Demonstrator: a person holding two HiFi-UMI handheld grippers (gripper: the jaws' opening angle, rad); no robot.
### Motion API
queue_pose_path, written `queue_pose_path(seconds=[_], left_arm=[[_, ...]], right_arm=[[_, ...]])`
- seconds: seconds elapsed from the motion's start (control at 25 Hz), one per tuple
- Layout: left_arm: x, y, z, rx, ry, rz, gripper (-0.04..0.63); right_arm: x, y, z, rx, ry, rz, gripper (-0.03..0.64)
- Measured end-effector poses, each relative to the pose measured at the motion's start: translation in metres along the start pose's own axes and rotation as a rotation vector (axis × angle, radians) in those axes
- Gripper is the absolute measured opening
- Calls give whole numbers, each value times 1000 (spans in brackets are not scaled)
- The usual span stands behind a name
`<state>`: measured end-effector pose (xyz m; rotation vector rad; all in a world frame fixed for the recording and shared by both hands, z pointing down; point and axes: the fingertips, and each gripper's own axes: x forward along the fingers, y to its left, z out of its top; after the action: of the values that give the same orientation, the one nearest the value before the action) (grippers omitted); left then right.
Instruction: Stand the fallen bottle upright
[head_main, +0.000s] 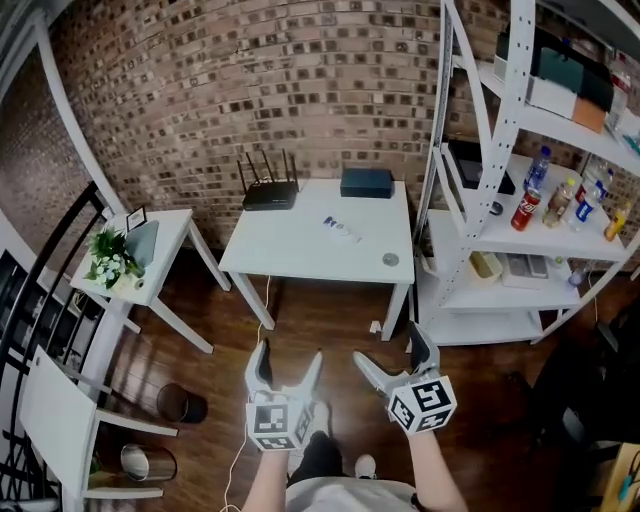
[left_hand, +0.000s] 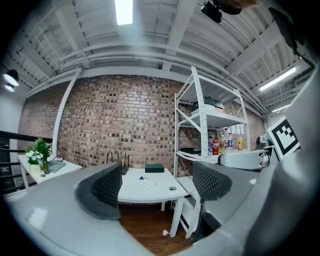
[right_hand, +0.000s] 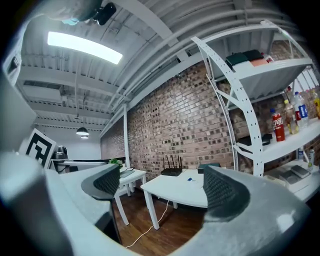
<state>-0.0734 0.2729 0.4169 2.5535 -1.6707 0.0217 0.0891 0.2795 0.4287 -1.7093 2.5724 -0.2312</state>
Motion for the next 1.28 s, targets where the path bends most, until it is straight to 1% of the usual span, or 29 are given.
queue_pose_path(seconds=[0.16, 0.28, 0.44, 0.6, 0.8, 0.92, 1.04, 1.16, 1.24, 1.28], left_arm=[[54, 37, -3, 18, 7, -27, 449], [99, 72, -7, -2, 22, -47, 449], [153, 117, 11, 3, -11, -64, 449], [196, 154, 27, -3, -30, -78, 449], [243, 172, 23, 0, -19, -102, 448], [276, 178, 19, -7, -11, -104, 448], [315, 183, 14, -4, -4, -93, 448], [361, 199, 12, 1, 0, -35, 448], [395, 212, 15, 24, -11, 7, 448], [413, 214, 18, 35, -13, 15, 448]], right_arm=[[67, -13, -1, 7, 10, -18, 509], [133, -15, -2, 15, 36, -8, 509], [213, -7, 20, -12, 29, 22, 509], [259, -11, 36, -56, 35, 5, 508], [296, -50, 36, -54, 61, -44, 508], [319, -77, 41, -56, 49, -62, 508], [349, -109, 39, -30, 43, -65, 508], [395, -140, 34, -16, 50, -17, 506], [434, -160, 40, -27, 47, 32, 506], [451, -170, 47, -32, 38, 52, 506]])
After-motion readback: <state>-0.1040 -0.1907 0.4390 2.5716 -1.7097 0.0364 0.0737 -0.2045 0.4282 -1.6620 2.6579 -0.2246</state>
